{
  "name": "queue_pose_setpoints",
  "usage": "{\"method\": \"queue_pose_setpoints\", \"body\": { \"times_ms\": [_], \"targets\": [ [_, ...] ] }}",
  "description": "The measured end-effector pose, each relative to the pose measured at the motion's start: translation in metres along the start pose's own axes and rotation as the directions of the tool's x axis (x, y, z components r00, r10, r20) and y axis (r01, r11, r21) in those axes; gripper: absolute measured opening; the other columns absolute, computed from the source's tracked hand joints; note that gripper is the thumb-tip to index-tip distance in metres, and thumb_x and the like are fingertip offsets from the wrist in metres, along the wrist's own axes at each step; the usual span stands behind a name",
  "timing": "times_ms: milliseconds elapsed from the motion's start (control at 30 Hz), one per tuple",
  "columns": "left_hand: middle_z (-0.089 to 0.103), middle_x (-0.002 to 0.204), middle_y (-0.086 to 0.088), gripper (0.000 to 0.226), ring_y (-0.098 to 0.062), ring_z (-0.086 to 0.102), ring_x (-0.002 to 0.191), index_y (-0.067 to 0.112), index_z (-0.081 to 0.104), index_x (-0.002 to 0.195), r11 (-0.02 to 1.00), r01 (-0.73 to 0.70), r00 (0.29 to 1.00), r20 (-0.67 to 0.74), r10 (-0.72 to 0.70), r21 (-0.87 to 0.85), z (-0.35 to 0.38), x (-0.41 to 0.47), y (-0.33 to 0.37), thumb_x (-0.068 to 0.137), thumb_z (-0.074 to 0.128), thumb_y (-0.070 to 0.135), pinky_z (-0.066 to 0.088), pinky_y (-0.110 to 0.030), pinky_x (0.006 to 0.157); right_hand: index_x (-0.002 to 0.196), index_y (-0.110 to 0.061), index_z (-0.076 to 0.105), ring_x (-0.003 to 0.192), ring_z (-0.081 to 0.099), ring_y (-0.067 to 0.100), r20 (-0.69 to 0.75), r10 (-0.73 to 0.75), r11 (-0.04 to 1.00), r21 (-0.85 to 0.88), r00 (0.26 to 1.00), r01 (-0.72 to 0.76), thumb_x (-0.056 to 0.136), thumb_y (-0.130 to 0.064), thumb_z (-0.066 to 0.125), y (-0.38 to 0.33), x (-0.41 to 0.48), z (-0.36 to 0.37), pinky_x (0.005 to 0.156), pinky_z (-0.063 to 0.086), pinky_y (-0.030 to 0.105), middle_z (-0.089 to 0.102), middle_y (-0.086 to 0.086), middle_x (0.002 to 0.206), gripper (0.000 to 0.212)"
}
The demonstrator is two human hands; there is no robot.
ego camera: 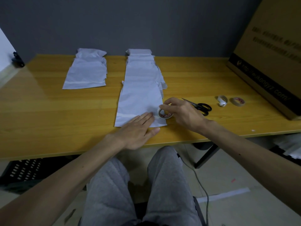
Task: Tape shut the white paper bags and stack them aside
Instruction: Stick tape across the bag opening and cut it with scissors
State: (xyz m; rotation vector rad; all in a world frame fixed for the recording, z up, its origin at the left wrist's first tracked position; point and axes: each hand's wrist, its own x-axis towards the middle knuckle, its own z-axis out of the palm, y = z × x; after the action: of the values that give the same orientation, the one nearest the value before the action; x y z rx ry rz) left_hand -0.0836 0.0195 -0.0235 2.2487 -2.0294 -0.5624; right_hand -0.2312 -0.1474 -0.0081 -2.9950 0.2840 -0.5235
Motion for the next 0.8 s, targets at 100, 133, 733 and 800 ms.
{"method": "queue_pose_setpoints", "body": {
  "times_ms": [100, 133, 733, 800],
  "targets": [
    [-0.01, 0.161, 0.008, 0.07, -0.003, -0.013, 0.145, 0.02, -0.001, 0.154, 1.0, 0.0, 1.0, 0.001, 0.0, -0.01, 0.0, 0.001, -0.001, 0.096, 0.009, 0.058, -0.008, -0.024, 0.118, 0.12, -0.008, 0.064, 0.089, 0.062, 0.038, 0.022, -0.012, 0.999, -0.046, 1.0, 0.013, 0.071, 0.022, 0.045, 0.005, -0.004, -0.003, 0.06, 0.054, 0.046, 0.058, 0.015, 0.122, 0.061],
    [-0.01, 0.161, 0.008, 0.07, -0.002, -0.013, 0.145, 0.02, -0.001, 0.154, 1.0, 0.0, 1.0, 0.002, 0.0, -0.015, -0.001, 0.001, -0.001, 0.096, 0.01, 0.057, -0.008, -0.024, 0.118, 0.121, -0.008, 0.064, 0.09, 0.062, 0.038, 0.025, -0.016, 0.998, -0.056, 1.0, 0.018, 0.071, 0.022, 0.045, 0.007, -0.005, -0.004, 0.061, 0.054, 0.047, 0.057, 0.015, 0.123, 0.061],
    [-0.012, 0.16, 0.009, 0.067, -0.001, -0.014, 0.144, 0.021, -0.001, 0.154, 1.0, -0.008, 1.0, 0.005, 0.009, -0.024, 0.0, 0.002, -0.003, 0.098, 0.012, 0.056, -0.008, -0.023, 0.118, 0.114, -0.01, 0.066, 0.081, 0.064, 0.041, 0.18, -0.094, 0.981, -0.15, 0.979, 0.122, 0.071, 0.018, 0.045, 0.011, -0.009, -0.026, 0.052, 0.036, 0.03, 0.06, 0.016, 0.118, 0.056],
    [-0.012, 0.16, 0.009, 0.067, -0.001, -0.014, 0.144, 0.021, -0.001, 0.154, 1.0, -0.009, 1.0, 0.004, 0.009, -0.023, 0.0, 0.002, -0.003, 0.098, 0.012, 0.056, -0.008, -0.023, 0.117, 0.114, -0.01, 0.066, 0.083, 0.064, 0.04, 0.186, -0.107, 0.977, -0.16, 0.977, 0.138, 0.073, 0.016, 0.041, 0.011, -0.007, -0.027, 0.055, 0.033, 0.03, 0.06, 0.016, 0.119, 0.054]
  ]
}}
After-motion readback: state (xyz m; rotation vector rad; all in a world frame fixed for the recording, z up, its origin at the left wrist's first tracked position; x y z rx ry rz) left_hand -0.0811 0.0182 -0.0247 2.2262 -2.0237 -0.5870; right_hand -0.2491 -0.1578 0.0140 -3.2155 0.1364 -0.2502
